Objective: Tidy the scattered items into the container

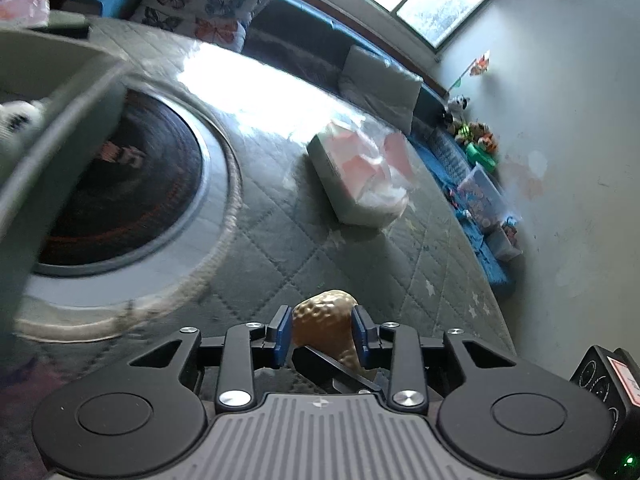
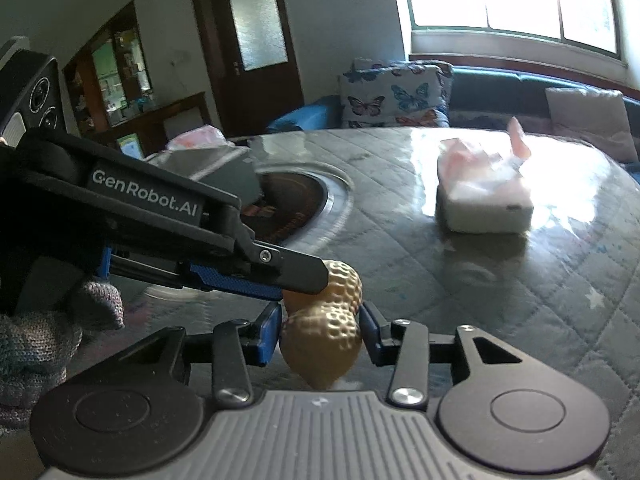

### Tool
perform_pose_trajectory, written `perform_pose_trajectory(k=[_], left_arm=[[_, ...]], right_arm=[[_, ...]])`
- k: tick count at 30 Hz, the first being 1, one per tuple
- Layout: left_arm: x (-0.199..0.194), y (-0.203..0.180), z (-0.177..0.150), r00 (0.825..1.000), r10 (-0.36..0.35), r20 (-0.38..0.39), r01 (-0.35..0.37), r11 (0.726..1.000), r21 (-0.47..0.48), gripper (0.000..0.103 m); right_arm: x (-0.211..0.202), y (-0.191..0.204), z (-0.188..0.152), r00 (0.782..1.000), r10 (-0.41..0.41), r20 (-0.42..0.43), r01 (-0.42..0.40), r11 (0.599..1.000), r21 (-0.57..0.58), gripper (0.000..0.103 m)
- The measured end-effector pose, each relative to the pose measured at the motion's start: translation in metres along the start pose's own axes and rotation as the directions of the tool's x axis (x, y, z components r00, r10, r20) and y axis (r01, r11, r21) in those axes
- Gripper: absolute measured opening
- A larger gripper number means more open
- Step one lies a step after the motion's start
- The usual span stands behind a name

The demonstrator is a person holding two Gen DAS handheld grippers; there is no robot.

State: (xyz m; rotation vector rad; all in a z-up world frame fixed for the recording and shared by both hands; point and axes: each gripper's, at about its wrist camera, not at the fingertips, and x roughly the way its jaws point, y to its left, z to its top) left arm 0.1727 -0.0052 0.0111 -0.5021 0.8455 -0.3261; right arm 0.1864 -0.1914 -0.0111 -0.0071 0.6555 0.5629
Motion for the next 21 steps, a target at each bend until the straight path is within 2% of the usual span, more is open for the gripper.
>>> perform_pose_trajectory(k=[7, 13, 21], left_arm=[[-0.068, 0.020, 0.008, 0.991, 0.039, 0.132, -0.036, 0.999, -0.021, 0.034], [-0.118, 0.054, 0.019, 0.968, 0.098, 0.231, -0.085, 0.994, -0.066, 0.034], [-0.153, 0.113, 0.031, 0.944, 0.178, 0.278, -0.132, 0.975, -0.177, 0.034]], right_arm=[[-0.008, 0.055, 0.026, 0.995, 0.073, 0.064, -0.066, 0.993, -0.100, 0.043], [0.007, 0.105, 0.054, 0.982, 0.168, 0.087, -0.151, 0.973, -0.177, 0.042], [0.050, 0.164, 0.072, 0.960, 0.273, 0.061, -0.252, 0.938, -0.239, 0.042]])
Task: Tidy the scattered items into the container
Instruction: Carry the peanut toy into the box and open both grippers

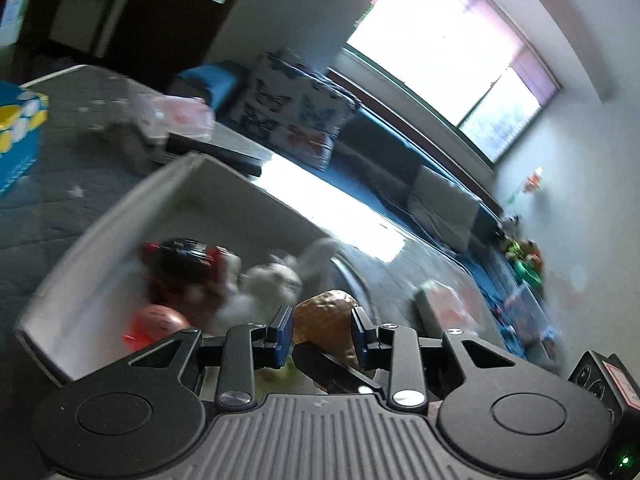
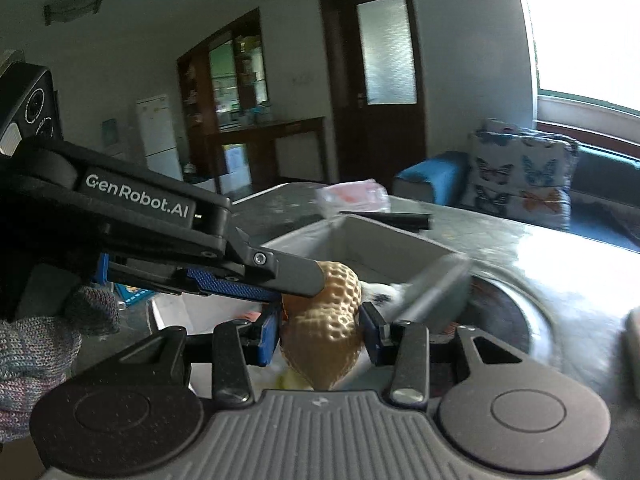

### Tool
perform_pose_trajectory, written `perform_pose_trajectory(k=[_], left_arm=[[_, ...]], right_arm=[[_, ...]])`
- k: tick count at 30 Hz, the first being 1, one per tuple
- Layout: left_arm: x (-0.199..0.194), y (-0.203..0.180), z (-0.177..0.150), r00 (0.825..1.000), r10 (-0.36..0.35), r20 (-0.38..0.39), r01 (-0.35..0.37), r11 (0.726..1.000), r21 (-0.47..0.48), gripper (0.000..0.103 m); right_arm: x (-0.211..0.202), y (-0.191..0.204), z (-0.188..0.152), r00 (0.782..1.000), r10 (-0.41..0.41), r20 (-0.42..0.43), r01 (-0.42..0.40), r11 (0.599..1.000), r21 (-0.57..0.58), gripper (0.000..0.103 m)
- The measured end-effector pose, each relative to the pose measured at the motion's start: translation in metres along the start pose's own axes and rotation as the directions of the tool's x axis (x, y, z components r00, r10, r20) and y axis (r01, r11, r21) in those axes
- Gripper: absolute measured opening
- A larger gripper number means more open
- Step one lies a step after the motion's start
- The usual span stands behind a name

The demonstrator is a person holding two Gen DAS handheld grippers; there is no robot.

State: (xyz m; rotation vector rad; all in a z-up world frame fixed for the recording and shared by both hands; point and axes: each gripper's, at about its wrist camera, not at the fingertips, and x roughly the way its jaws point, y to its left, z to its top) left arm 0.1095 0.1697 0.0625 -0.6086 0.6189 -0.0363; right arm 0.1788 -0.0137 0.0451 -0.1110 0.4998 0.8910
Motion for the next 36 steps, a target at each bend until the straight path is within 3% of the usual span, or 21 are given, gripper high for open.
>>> perform_pose_trajectory(k=[25, 36], left_arm=[[0.027, 0.063, 0.015, 0.999, 0.041, -0.032, -0.044, 0.993, -0.107, 0.032], [0.023, 0.069, 0.012, 0.998, 0.048, -0.033, -0.052, 0.991, -0.123, 0.032]], right_arm=[[0.078, 0.015, 0.003, 0.993, 0.019, -0.118, -0.022, 0.999, -0.028, 0.043], [0.083, 0.017, 0.001, 0.991, 0.014, -0.130, -0.019, 0.999, -0.039, 0.045]])
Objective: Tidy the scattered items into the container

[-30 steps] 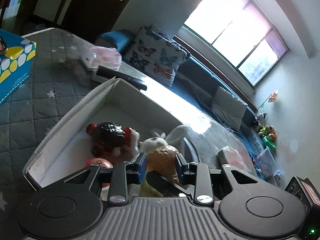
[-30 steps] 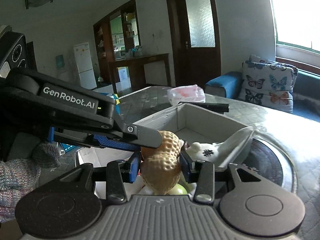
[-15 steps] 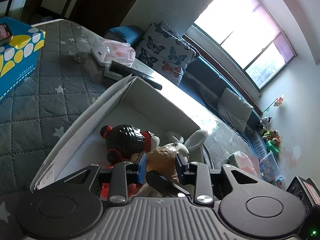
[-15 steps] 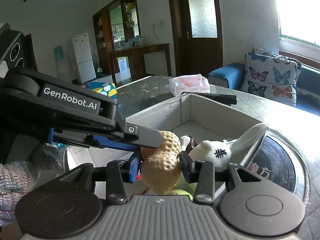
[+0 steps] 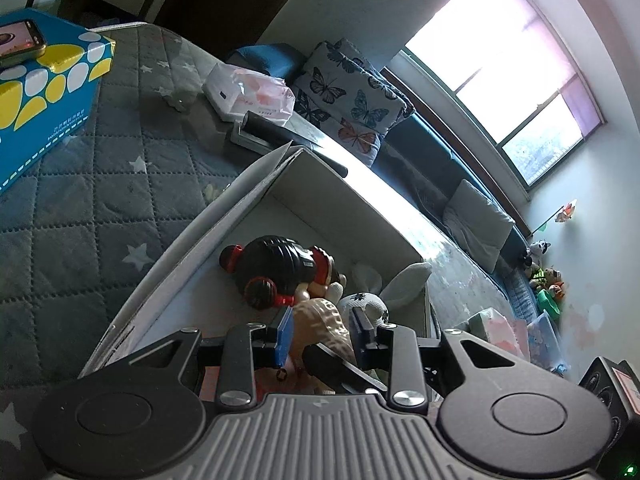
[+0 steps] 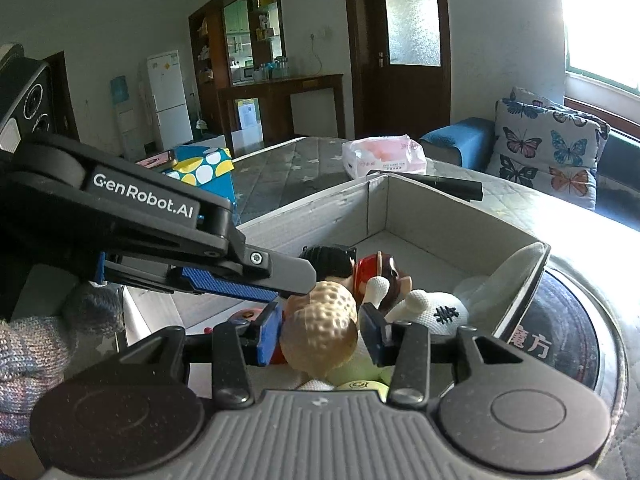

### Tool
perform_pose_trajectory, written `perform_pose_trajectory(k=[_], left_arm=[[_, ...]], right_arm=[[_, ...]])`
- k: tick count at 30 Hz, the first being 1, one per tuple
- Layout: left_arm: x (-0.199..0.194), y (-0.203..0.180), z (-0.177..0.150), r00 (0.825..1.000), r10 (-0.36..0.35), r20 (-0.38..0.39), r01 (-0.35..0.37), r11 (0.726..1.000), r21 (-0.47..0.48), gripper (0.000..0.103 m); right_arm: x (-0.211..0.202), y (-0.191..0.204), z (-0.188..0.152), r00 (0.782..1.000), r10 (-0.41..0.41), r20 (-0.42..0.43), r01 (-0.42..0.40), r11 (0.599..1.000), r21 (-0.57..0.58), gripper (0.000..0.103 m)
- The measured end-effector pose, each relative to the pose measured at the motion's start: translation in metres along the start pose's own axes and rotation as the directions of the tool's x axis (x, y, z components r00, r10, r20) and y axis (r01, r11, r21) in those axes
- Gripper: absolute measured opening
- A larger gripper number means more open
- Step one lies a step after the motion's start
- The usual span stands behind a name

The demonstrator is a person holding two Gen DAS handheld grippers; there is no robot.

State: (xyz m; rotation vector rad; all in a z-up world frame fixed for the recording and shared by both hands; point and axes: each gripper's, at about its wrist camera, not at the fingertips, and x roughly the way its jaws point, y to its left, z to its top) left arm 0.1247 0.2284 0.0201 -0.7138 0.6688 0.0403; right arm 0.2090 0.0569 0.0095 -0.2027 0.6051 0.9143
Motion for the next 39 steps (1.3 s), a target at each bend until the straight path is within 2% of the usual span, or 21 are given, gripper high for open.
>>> perform_pose_trajectory(k=[3, 7, 9, 13, 15, 17, 23, 30, 31, 33, 37, 39], left_arm=[[-0.003, -0.001, -0.001, 1.000, 0.009, 0.004, -0.009, 1.000, 0.004, 0.032], [-0.009, -0.003, -0.004, 1.000, 0.013, 0.006, -0.013, 1.000, 0.005, 0.032], [-0.013, -0.004, -0.005, 1.000, 0.015, 0.013, -0.016, 1.000, 0.011, 0.032], [-0.022, -0.007, -0.008, 1.000, 0.015, 0.025, -0.016, 1.000, 0.017, 0.032], [-0.026, -0.009, -0.010, 0.999, 0.013, 0.031, -0.014, 1.000, 0.026, 0.032], [-0.030, -0.012, -0.013, 0.999, 0.017, 0.036, -0.018, 0.999, 0.036, 0.032], [-0.045, -0.018, -0.023, 0.998, 0.027, 0.061, -0.031, 0.997, 0.070, 0.032], [-0.060, -0.027, -0.038, 0.995, 0.037, 0.088, -0.046, 0.993, 0.105, 0.032], [-0.062, -0.028, -0.041, 0.995, 0.039, 0.091, -0.049, 0.992, 0.113, 0.032], [-0.064, -0.031, -0.046, 0.995, 0.040, 0.092, -0.052, 0.990, 0.131, 0.032], [-0.069, -0.036, -0.057, 0.994, 0.040, 0.105, -0.056, 0.986, 0.157, 0.032], [-0.072, -0.038, -0.060, 0.992, 0.042, 0.115, -0.060, 0.985, 0.163, 0.032]], right_arm=[[-0.003, 0.001, -0.001, 1.000, -0.004, 0.008, 0.004, 1.000, 0.000, 0.051], [-0.009, 0.002, -0.003, 1.000, -0.004, 0.016, 0.004, 1.000, 0.001, 0.052], [-0.013, 0.002, -0.004, 1.000, -0.006, 0.020, 0.006, 1.000, 0.001, 0.058], [-0.023, 0.002, -0.007, 0.999, -0.005, 0.031, 0.005, 1.000, 0.015, 0.060], [-0.028, 0.002, -0.009, 0.999, -0.005, 0.035, 0.005, 1.000, 0.019, 0.069], [-0.034, 0.004, -0.012, 0.999, -0.006, 0.042, 0.006, 1.000, 0.017, 0.069], [-0.050, 0.008, -0.019, 0.998, -0.008, 0.057, 0.006, 1.000, 0.024, 0.083], [-0.069, 0.012, -0.027, 0.997, -0.016, 0.079, 0.014, 0.999, 0.030, 0.088], [-0.072, 0.013, -0.028, 0.996, -0.018, 0.083, 0.015, 0.999, 0.033, 0.089], [-0.077, 0.013, -0.031, 0.995, -0.027, 0.092, 0.023, 0.999, 0.042, 0.098], [-0.089, 0.014, -0.036, 0.993, -0.038, 0.111, 0.033, 0.998, 0.049, 0.098], [-0.094, 0.014, -0.038, 0.992, -0.040, 0.116, 0.033, 0.998, 0.058, 0.103]])
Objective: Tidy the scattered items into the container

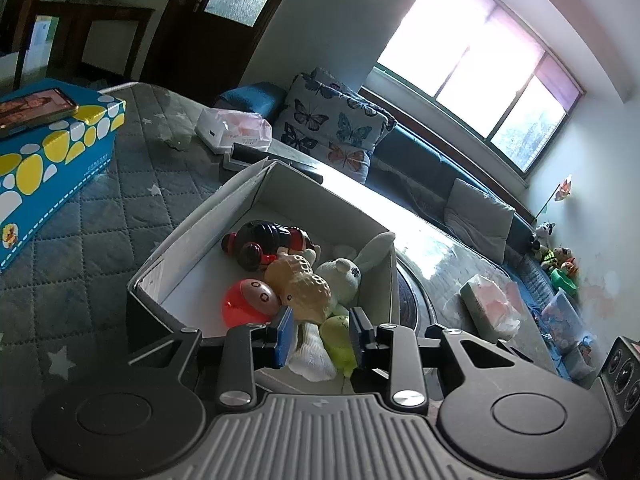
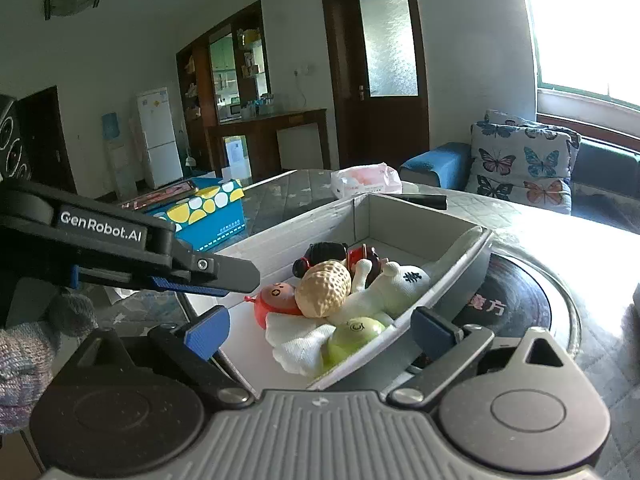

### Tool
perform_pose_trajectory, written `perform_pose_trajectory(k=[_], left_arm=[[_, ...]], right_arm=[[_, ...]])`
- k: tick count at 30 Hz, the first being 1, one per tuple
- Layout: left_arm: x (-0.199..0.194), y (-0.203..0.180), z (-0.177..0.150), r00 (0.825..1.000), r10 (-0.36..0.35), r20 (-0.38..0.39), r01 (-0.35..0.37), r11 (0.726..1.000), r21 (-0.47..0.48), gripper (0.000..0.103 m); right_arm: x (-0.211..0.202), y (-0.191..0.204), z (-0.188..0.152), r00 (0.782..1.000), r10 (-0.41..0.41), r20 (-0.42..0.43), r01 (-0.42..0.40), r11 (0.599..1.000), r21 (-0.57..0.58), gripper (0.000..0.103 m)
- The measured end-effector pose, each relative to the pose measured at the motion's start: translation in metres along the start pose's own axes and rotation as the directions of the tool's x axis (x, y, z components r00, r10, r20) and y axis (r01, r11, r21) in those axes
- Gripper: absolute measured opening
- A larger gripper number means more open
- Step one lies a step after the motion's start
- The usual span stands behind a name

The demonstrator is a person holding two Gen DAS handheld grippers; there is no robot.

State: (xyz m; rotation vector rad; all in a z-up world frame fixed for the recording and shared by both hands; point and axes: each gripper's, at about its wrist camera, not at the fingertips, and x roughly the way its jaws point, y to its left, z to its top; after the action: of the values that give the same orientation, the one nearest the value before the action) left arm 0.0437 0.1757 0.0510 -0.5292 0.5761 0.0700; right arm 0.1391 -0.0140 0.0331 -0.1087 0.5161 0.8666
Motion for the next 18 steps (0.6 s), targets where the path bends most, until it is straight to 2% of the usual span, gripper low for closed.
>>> perform_pose_trajectory(k=[9, 18], left_arm=[[-0.022, -0.007, -0.010, 0.999, 0.019, 0.038, -0.020, 0.999, 0.042, 0.034], [-0.042, -0.010, -0.027, 0.995, 0.090, 0.042, -0.094, 0.990, 0.104, 0.034]], right_arm=[[-0.022, 0.000, -0.007, 0.999, -0.032, 0.042, 0.030, 0.999, 0.036, 0.103], [-0.043, 0.007, -0.018, 0.993, -0.056, 0.104, 0.050, 0.997, 0.058, 0.103]])
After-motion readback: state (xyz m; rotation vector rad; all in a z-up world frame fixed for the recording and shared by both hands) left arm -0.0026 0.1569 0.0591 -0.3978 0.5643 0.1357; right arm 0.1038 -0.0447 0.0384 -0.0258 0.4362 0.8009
